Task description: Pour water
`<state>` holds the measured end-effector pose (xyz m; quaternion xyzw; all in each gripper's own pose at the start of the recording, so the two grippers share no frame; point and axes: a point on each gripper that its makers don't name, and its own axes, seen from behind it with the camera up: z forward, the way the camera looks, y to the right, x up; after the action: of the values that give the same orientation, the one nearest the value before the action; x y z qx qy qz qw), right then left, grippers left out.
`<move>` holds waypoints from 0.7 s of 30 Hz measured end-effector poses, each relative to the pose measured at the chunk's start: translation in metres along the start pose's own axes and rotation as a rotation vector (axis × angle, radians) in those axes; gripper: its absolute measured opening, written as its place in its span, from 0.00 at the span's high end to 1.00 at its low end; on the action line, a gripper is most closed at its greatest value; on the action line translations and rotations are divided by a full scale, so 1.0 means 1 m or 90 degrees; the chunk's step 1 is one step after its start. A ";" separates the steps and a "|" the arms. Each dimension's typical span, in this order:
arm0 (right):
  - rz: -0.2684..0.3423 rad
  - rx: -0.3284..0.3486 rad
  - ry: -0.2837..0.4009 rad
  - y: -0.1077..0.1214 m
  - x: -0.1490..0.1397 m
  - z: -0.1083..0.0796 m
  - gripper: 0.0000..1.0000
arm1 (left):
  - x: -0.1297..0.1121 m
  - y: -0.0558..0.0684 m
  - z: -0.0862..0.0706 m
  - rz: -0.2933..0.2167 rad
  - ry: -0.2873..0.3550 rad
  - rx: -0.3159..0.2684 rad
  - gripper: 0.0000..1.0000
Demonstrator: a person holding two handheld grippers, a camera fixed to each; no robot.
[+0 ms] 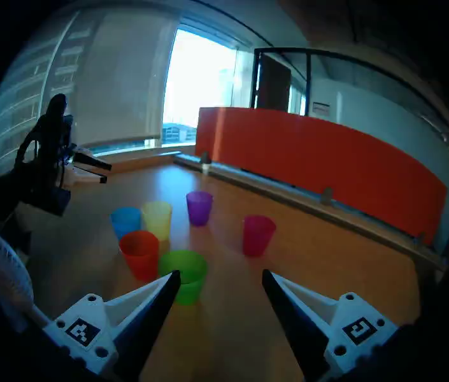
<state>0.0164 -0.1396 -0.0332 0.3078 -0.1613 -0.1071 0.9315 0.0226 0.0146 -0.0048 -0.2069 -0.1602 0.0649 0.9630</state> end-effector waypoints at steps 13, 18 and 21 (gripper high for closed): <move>0.046 -0.163 0.130 0.051 0.033 -0.022 0.01 | 0.038 -0.021 -0.012 -0.048 0.122 0.106 0.00; 0.060 -0.239 0.171 0.076 0.042 -0.037 0.01 | 0.047 -0.019 -0.016 -0.057 0.156 0.130 0.00; 0.068 -0.286 0.197 0.089 0.046 -0.048 0.01 | 0.054 -0.019 -0.018 -0.058 0.177 0.145 0.00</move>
<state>0.0858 -0.0574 -0.0043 0.0974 -0.0054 -0.0428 0.9943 0.0803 0.0012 0.0028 -0.0963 -0.0269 0.0095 0.9949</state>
